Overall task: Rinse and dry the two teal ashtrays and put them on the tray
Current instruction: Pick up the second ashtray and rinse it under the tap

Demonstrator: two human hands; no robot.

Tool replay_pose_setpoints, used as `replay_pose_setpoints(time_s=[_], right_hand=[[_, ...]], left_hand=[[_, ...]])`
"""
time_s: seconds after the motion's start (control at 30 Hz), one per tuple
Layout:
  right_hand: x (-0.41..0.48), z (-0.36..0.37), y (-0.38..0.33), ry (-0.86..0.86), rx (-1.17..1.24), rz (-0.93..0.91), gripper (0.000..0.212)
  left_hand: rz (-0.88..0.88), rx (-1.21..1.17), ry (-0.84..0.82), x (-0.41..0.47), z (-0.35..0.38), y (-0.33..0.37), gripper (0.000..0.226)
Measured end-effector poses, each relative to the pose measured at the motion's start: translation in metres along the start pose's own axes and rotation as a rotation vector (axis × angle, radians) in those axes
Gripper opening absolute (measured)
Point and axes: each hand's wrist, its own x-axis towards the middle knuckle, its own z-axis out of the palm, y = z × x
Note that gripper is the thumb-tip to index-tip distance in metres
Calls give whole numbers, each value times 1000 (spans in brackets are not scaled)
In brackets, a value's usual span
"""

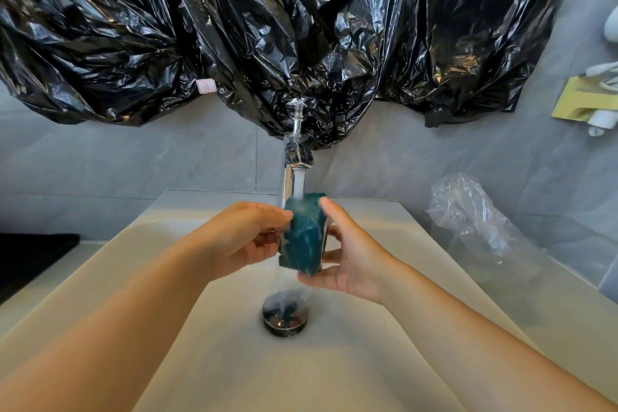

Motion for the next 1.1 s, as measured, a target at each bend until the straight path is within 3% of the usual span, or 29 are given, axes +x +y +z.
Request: replay_pose_setpoints(time_s=[0.2, 0.33, 0.6, 0.67, 0.73, 0.8, 0.97, 1.1], right_hand=[[-2, 3, -2, -16, -106, -121, 33], [2, 4, 1, -15, -129, -167, 47], [5, 5, 2, -44, -60, -167, 46], [6, -1, 0, -46, 40, -107, 55], [8, -6, -1, -51, 113, 31, 81], [5, -7, -2, -87, 128, 151, 93], [-2, -1, -4, -80, 169, 128, 75], [0, -4, -1, -30, -49, -25, 54]], left_hand=[[-50, -37, 62, 4, -2, 1, 14], [-51, -21, 45, 3, 2, 3, 20], [18, -55, -6, 0, 4, 4, 27], [75, -15, -22, 0, 5, 4, 24], [120, 21, -17, 0, 7, 3, 22], [138, 42, -16, -1, 8, 2, 21], [61, 56, -42, -2, 7, 3, 14], [-43, 35, 20, 0, 6, 3, 19]])
